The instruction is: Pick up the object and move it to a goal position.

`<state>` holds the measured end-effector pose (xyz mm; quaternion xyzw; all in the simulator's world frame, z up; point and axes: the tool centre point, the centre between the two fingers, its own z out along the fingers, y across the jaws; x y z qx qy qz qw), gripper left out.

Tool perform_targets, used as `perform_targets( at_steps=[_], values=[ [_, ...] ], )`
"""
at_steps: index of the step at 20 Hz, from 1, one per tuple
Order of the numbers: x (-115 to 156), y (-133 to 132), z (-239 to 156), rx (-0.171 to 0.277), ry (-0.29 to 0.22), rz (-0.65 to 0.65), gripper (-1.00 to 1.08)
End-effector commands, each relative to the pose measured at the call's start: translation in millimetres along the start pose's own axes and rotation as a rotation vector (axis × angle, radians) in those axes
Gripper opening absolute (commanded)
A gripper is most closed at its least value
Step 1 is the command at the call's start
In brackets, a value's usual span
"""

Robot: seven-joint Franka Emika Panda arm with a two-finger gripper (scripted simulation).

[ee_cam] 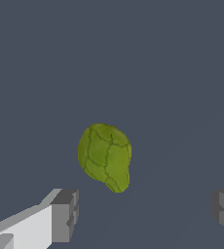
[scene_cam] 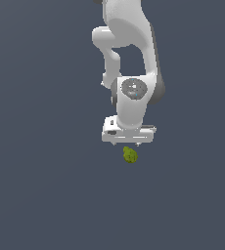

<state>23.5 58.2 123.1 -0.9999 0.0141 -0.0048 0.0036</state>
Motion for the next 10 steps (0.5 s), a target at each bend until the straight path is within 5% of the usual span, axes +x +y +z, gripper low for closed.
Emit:
perform_targets(
  at_steps=[1, 10],
  values=[
    [1.0, -12.5, 13.8, -0.003, -0.004, 0.005, 1.00],
    [0.8, -28.2, 31.2, -0.007, -0.010, 0.009, 1.00]
  ],
)
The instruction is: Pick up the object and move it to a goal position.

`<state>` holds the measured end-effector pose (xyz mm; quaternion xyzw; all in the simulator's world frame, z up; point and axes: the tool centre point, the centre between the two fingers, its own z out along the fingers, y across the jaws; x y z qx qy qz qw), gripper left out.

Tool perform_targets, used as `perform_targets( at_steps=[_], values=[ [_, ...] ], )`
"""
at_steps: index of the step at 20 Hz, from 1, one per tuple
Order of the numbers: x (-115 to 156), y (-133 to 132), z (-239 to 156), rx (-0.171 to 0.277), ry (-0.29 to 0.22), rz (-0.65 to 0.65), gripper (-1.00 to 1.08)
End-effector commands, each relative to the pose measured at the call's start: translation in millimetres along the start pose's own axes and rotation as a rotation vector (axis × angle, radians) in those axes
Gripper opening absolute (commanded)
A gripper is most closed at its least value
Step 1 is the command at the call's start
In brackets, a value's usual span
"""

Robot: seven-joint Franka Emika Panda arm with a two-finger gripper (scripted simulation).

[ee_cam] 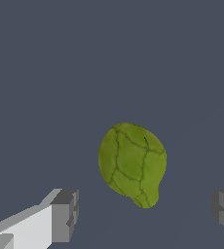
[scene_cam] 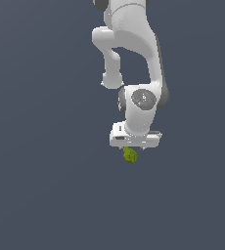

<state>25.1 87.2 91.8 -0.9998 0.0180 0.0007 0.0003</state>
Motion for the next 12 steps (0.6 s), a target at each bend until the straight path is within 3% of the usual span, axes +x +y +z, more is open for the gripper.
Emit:
perform_targets(
  at_steps=[1, 12],
  values=[
    [0.3, 0.6, 0.1, 0.000, 0.001, 0.001, 1.00],
    [-0.6, -0.2, 44.8, 0.000, 0.001, 0.002, 1.00]
  ],
)
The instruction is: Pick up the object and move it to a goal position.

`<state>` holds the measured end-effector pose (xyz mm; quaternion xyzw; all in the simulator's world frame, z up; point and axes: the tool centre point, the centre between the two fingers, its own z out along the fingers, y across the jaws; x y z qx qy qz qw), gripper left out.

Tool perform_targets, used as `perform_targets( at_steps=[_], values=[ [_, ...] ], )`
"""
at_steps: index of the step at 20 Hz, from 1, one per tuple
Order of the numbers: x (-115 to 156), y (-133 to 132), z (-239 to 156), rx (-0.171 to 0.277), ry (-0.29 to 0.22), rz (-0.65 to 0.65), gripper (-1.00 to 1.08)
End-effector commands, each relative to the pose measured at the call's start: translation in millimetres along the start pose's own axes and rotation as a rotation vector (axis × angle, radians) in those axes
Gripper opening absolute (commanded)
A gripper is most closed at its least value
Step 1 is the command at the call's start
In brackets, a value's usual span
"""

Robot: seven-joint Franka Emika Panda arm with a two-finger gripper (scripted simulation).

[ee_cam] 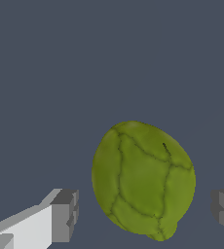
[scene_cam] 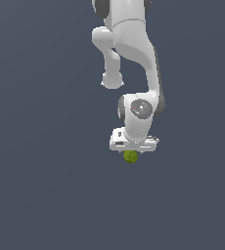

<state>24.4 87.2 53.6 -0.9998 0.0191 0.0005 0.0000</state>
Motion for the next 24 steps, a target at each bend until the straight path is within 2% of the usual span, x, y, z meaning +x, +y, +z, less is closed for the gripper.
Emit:
perform_targets(
  at_steps=[1, 5, 6, 18, 24],
  values=[
    [0.3, 0.0, 9.3, 0.000, 0.001, 0.001, 1.00],
    [1.4, -0.4, 12.8, 0.000, 0.001, 0.001, 1.00],
    [1.4, -0.4, 12.8, 0.000, 0.001, 0.001, -1.00],
    [0.7, 0.2, 11.9, 0.000, 0.001, 0.001, -1.00],
    [-6.4, 11.7, 9.0, 0.000, 0.001, 0.001, -1.00]
  ],
)
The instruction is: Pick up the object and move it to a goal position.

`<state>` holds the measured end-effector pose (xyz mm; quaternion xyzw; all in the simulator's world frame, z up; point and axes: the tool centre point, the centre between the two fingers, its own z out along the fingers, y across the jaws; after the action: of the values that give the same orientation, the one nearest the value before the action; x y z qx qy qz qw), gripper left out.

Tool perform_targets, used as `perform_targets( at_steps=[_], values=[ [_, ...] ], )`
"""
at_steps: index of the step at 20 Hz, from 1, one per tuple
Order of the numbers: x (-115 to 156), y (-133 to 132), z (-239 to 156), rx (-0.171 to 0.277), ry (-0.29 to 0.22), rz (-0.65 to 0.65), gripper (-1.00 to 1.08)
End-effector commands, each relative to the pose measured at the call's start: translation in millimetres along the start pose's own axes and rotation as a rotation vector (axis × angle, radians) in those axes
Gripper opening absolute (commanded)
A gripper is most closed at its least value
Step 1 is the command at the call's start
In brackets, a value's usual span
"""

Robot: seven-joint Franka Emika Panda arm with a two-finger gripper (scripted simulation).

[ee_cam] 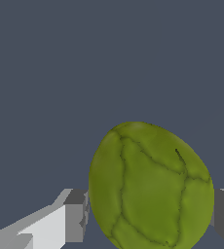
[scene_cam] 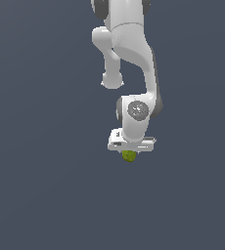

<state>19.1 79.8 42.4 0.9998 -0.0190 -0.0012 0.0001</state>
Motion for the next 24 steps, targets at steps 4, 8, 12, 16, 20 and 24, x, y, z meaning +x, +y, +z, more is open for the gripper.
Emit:
perform_targets(
  at_steps=[4, 8, 12, 16, 20, 24],
  values=[
    [-11.2, 20.2, -6.2, 0.000, 0.002, 0.001, -1.00],
    [-26.0, 44.5, -12.3, 0.000, 0.002, 0.001, -1.00],
    [-46.5, 78.7, -20.9, 0.000, 0.002, 0.001, -1.00],
    [-67.9, 115.0, -30.1, 0.000, 0.002, 0.001, -1.00],
    [-86.4, 147.6, -38.1, 0.001, 0.002, 0.001, -1.00],
    [-100.9, 174.8, -45.1, 0.001, 0.002, 0.001, -1.00]
  ],
)
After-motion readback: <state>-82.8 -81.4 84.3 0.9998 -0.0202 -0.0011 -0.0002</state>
